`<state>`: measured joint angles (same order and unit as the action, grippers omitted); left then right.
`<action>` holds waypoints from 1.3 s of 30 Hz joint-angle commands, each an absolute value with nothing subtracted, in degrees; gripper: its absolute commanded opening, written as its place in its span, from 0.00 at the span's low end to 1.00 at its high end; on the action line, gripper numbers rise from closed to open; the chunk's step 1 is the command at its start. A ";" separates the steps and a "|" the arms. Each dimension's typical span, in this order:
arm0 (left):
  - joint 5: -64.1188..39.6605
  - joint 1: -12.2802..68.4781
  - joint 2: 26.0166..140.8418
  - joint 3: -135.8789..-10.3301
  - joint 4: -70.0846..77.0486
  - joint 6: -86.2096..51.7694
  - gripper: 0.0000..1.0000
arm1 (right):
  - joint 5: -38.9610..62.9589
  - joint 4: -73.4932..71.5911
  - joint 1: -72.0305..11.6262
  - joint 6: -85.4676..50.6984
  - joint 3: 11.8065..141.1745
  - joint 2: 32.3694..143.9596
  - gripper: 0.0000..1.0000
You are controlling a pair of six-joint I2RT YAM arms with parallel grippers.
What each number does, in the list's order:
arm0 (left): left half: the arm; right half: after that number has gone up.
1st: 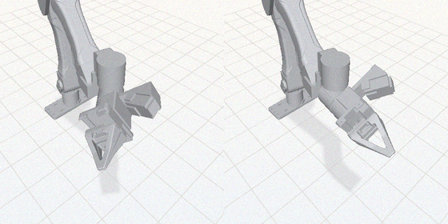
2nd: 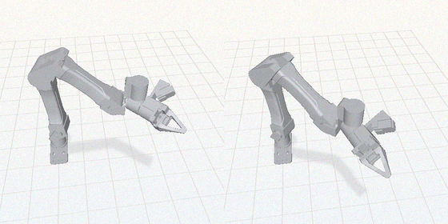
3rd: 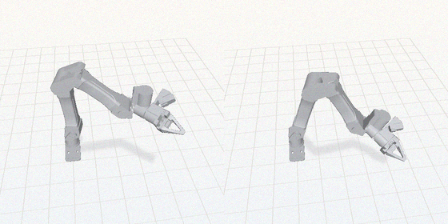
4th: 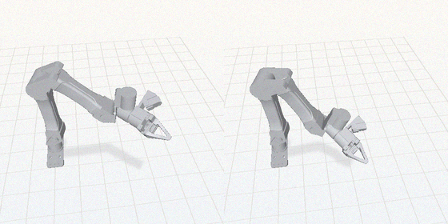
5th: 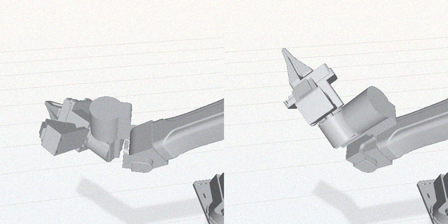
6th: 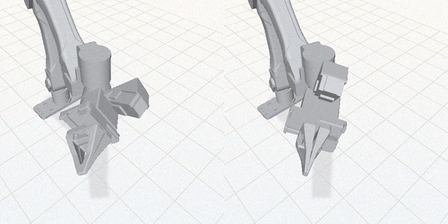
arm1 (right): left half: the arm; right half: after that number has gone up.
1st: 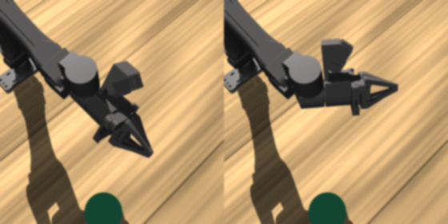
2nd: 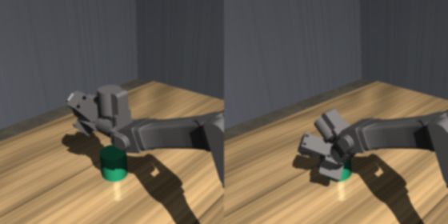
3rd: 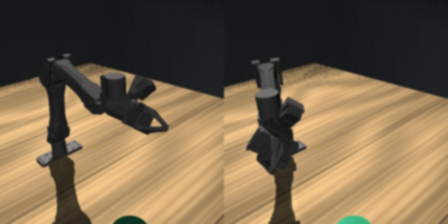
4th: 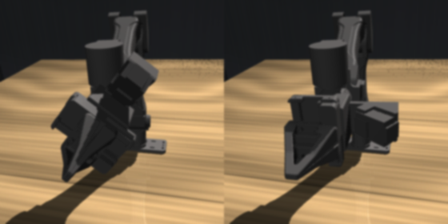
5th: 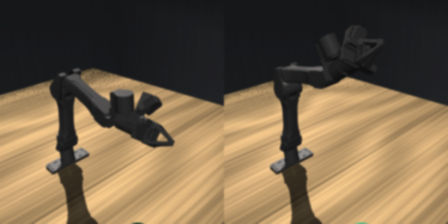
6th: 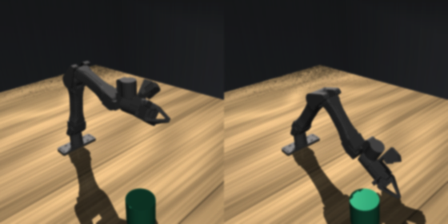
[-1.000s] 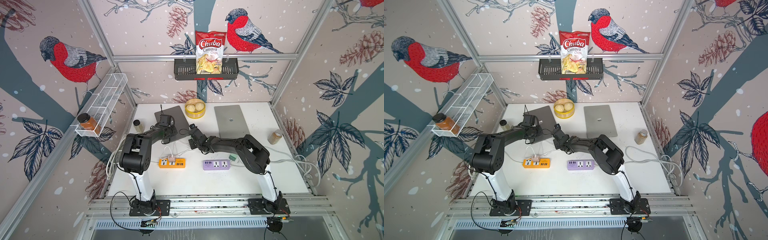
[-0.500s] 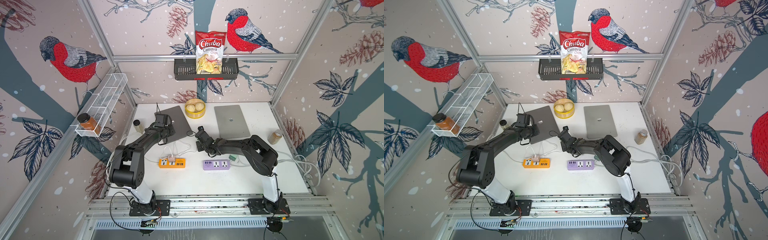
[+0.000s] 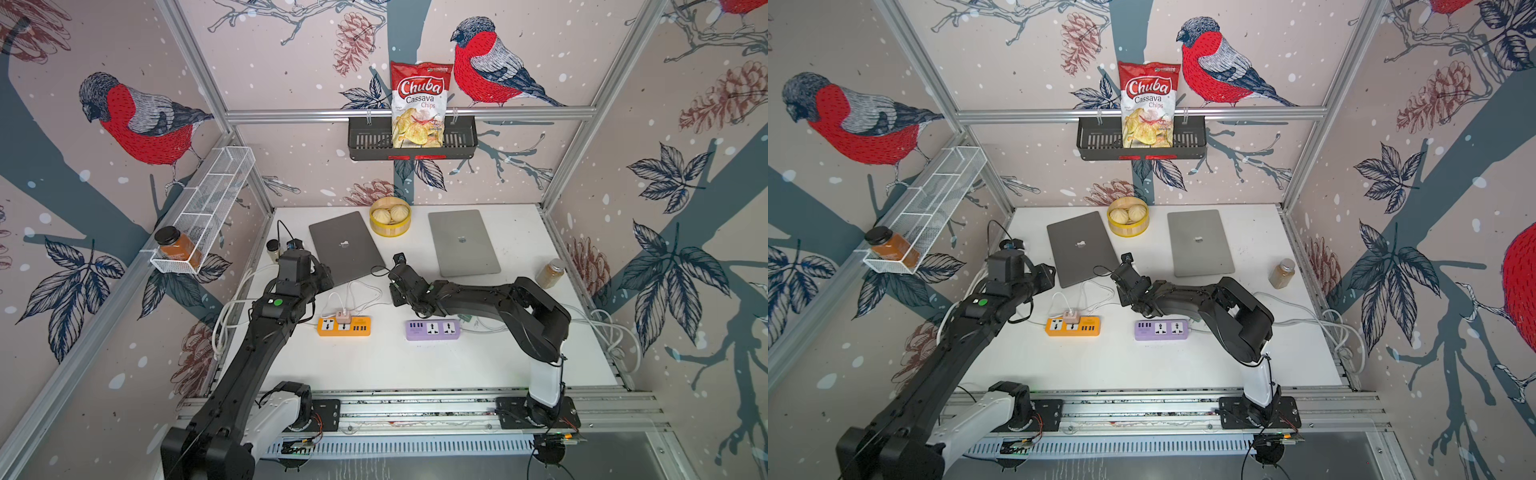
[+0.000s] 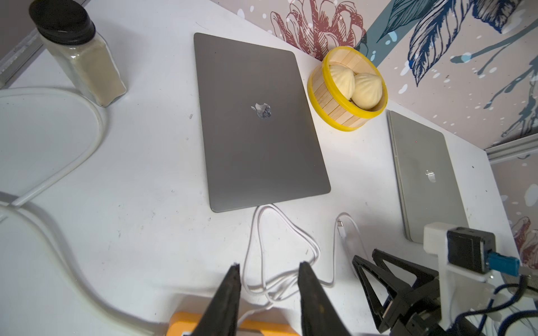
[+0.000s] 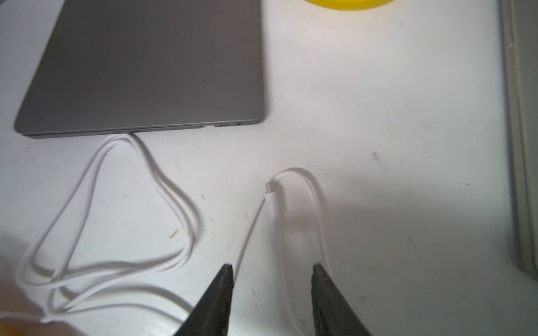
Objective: Unplug the laptop charger
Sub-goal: Remove the charging cable from the laptop, then remove the charging cable from the plug.
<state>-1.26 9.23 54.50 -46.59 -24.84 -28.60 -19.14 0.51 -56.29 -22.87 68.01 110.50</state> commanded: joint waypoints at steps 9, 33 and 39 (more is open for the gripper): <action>-11.25 9.32 46.21 -43.06 -36.91 -28.39 0.36 | -18.46 2.40 -65.14 -23.52 67.46 101.16 0.48; -8.37 9.56 41.07 -42.98 -48.15 -29.14 0.34 | -13.12 3.69 -73.70 -15.34 79.65 111.39 0.47; -7.25 11.68 38.54 -38.98 -47.16 -34.32 0.32 | -12.53 2.64 -73.06 -13.97 80.90 113.34 0.48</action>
